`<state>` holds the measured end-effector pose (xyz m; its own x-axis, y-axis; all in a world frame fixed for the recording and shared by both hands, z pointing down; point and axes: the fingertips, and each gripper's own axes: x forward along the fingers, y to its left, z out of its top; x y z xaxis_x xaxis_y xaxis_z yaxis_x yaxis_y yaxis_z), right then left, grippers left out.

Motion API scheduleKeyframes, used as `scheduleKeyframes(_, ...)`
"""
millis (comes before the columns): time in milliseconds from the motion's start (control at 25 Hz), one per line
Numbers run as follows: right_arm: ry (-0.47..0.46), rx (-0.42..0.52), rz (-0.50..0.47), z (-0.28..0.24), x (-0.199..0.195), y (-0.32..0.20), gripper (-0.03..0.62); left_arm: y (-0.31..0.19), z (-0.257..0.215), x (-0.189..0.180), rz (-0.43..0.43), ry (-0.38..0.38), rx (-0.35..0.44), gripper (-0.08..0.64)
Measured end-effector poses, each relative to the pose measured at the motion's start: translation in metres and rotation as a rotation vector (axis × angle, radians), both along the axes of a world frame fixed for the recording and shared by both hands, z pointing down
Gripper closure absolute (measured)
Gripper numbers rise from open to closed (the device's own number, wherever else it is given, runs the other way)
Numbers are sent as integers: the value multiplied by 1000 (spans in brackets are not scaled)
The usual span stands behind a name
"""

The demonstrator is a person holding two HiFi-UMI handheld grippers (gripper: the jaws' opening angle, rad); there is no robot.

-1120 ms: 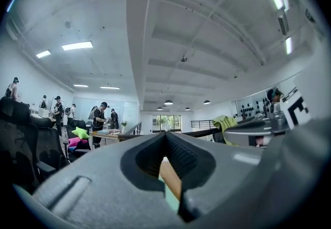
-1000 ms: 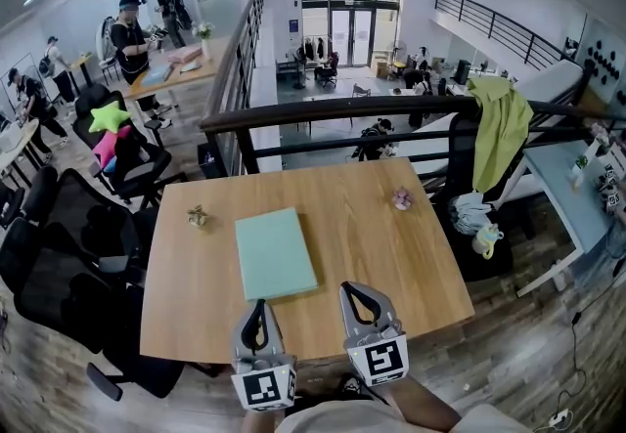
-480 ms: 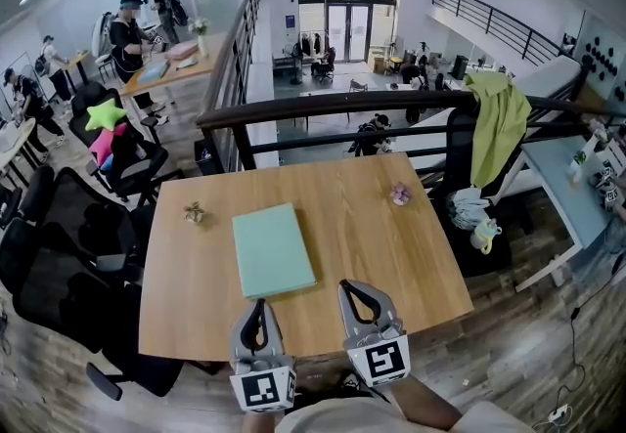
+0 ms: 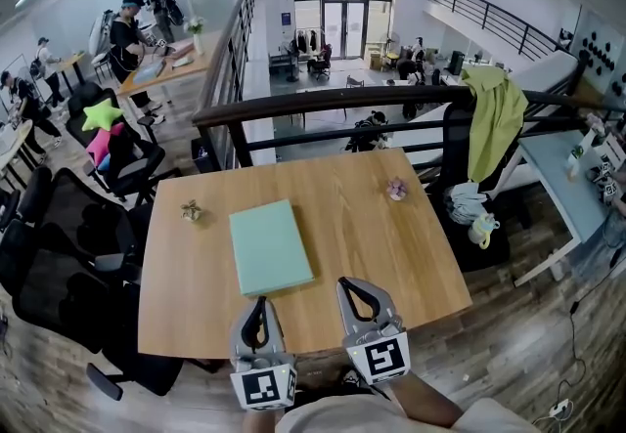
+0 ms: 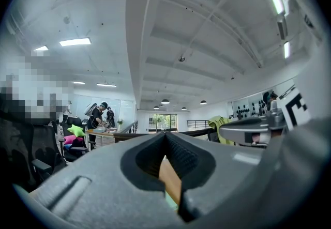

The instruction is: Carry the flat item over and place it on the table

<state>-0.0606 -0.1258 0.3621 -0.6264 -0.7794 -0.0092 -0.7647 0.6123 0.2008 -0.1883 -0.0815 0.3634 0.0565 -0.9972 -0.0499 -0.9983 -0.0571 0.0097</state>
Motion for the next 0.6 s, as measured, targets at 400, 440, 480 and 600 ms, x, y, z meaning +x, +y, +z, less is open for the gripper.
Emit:
scheduleKeyframes(400,3,-10,13,2,9,-1,582,1,3,3,3,6,-13,558)
scheduleKeyframes(440,3,-11,16,2,10,0,582,1,3,3,5,5,-13,558)
scheduleKeyframes(480,3,-12,18,2,11,0,583,2,4,3,7,2,-14,558)
scheduleKeyframes(600,0,-18,25,3,12,0,582,2,4,3,12,-4,-14,558)
